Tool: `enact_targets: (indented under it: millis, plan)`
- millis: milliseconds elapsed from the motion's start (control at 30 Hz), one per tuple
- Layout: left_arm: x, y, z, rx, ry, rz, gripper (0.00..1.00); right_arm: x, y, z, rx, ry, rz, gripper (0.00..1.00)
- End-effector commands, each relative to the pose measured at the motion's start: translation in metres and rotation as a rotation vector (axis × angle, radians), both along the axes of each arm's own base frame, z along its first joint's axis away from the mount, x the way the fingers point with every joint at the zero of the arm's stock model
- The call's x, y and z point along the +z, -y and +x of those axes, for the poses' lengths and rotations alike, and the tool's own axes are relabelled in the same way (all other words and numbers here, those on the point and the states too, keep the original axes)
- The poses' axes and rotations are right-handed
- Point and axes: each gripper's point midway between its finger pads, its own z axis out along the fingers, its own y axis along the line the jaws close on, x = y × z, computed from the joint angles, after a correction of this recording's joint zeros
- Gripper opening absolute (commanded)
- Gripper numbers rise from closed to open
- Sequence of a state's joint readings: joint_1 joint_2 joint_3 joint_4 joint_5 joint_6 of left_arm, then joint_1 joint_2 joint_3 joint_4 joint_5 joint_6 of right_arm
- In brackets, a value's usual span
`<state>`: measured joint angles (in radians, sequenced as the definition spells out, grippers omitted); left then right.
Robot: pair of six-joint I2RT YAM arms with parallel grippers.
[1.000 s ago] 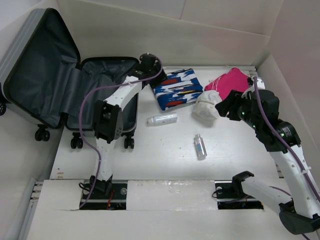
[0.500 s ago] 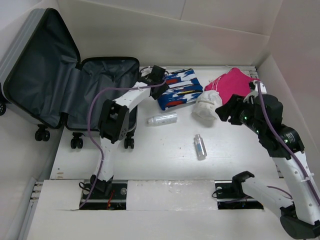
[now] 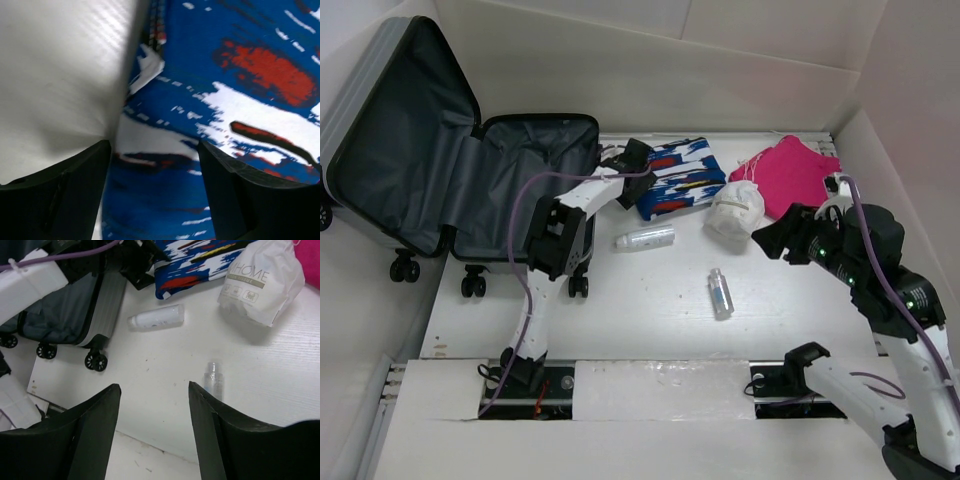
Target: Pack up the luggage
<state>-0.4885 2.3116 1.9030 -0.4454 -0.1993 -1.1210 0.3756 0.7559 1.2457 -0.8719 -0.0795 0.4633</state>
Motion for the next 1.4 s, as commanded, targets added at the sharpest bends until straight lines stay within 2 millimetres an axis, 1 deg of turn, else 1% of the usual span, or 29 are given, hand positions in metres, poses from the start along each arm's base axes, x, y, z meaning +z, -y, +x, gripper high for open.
enact_targets:
  millis: [0,133,167,233,267,300,333,400,467,500,600,633,733,800,833,867,900,933,1033,1067,1100,1133,1167,1200,1233,1267,1300,1333,1367]
  plan:
    - [-0.019,0.005,0.011,-0.025,-0.020,-0.028,0.68,0.008,-0.012,-0.013,0.091,0.010,0.024,0.63]
    - [-0.019,0.023,0.017,-0.070,-0.008,-0.104,0.71,0.010,-0.012,-0.021,0.109,0.019,0.034,0.63]
    - [-0.027,0.024,0.015,-0.063,-0.021,-0.115,0.71,0.007,-0.012,-0.020,0.109,0.011,0.031,0.63]
    - [-0.025,0.031,0.017,-0.071,-0.011,-0.156,0.68,0.007,-0.014,-0.021,0.117,0.010,0.034,0.63]
    - [-0.033,0.032,0.018,-0.071,-0.008,-0.158,0.66,0.007,-0.014,-0.021,0.117,0.010,0.034,0.63]
    - [-0.034,0.038,0.015,-0.079,-0.010,-0.171,0.54,0.007,-0.014,-0.021,0.117,0.010,0.034,0.63]
    - [-0.031,0.041,0.019,-0.088,0.012,-0.176,0.45,0.007,-0.015,-0.022,0.126,0.008,0.037,0.63]
    - [-0.026,0.053,0.024,-0.128,0.063,-0.205,0.20,0.012,-0.015,-0.023,0.126,0.020,0.041,0.63]
    - [-0.012,0.059,0.030,-0.168,0.112,-0.217,0.02,0.020,-0.015,-0.022,0.126,0.035,0.046,0.63]
    - [0.015,0.068,0.044,-0.190,0.181,-0.247,0.00,0.025,-0.015,-0.023,0.123,0.042,0.058,0.63]
    - [0.065,0.087,0.057,-0.257,0.284,-0.277,0.00,0.042,-0.016,-0.028,0.131,0.075,0.083,0.63]
    - [0.106,0.097,0.068,-0.276,0.362,-0.321,0.00,0.045,-0.015,-0.028,0.131,0.083,0.086,0.63]
    - [0.171,0.107,0.077,-0.326,0.492,-0.368,0.00,0.054,-0.017,-0.025,0.132,0.109,0.094,0.63]
    - [0.261,0.105,0.076,-0.369,0.661,-0.442,0.00,0.058,-0.019,-0.024,0.141,0.121,0.099,0.63]
    - [0.278,0.104,0.074,-0.372,0.697,-0.453,0.00,0.058,-0.019,-0.024,0.141,0.121,0.099,0.63]
    - [0.299,0.096,0.073,-0.387,0.734,-0.475,0.00,0.061,-0.020,-0.023,0.141,0.132,0.103,0.63]
    - [0.318,0.089,0.070,-0.397,0.776,-0.481,0.00,0.055,-0.022,-0.020,0.150,0.111,0.099,0.63]
    - [0.352,0.073,0.065,-0.397,0.842,-0.480,0.00,0.058,-0.023,-0.019,0.150,0.125,0.103,0.63]
    - [0.397,0.037,0.056,-0.407,0.947,-0.412,0.00,0.059,-0.027,-0.018,0.168,0.133,0.112,0.63]
    - [0.432,0.008,0.047,-0.390,1.020,-0.395,0.00,0.053,-0.028,-0.015,0.170,0.119,0.098,0.63]
    - [0.425,-0.005,0.048,-0.391,1.006,-0.380,0.00,0.055,-0.028,-0.014,0.170,0.129,0.101,0.63]
    - [0.430,-0.023,0.047,-0.376,1.018,-0.370,0.00,0.050,-0.031,-0.013,0.183,0.110,0.100,0.63]
    - [0.454,-0.063,0.040,-0.335,1.078,-0.312,0.00,0.050,-0.033,-0.014,0.195,0.109,0.103,0.63]
    - [0.457,-0.083,0.039,-0.319,1.098,-0.289,0.00,0.052,-0.033,-0.013,0.195,0.119,0.106,0.63]
    - [0.429,-0.099,0.045,-0.301,1.042,-0.275,0.00,0.054,-0.035,-0.014,0.205,0.127,0.112,0.63]
    - [0.424,-0.116,0.043,-0.288,1.038,-0.265,0.00,0.048,-0.038,-0.012,0.216,0.105,0.109,0.63]
    - [0.438,-0.153,0.035,-0.244,1.089,-0.232,0.00,0.048,-0.038,-0.012,0.217,0.105,0.109,0.63]
    - [0.393,-0.172,0.041,-0.202,1.007,-0.218,0.00,0.048,-0.038,-0.012,0.217,0.105,0.109,0.63]
    - [0.379,-0.186,0.038,-0.181,0.989,-0.226,0.00,0.044,-0.039,-0.013,0.226,0.095,0.110,0.63]
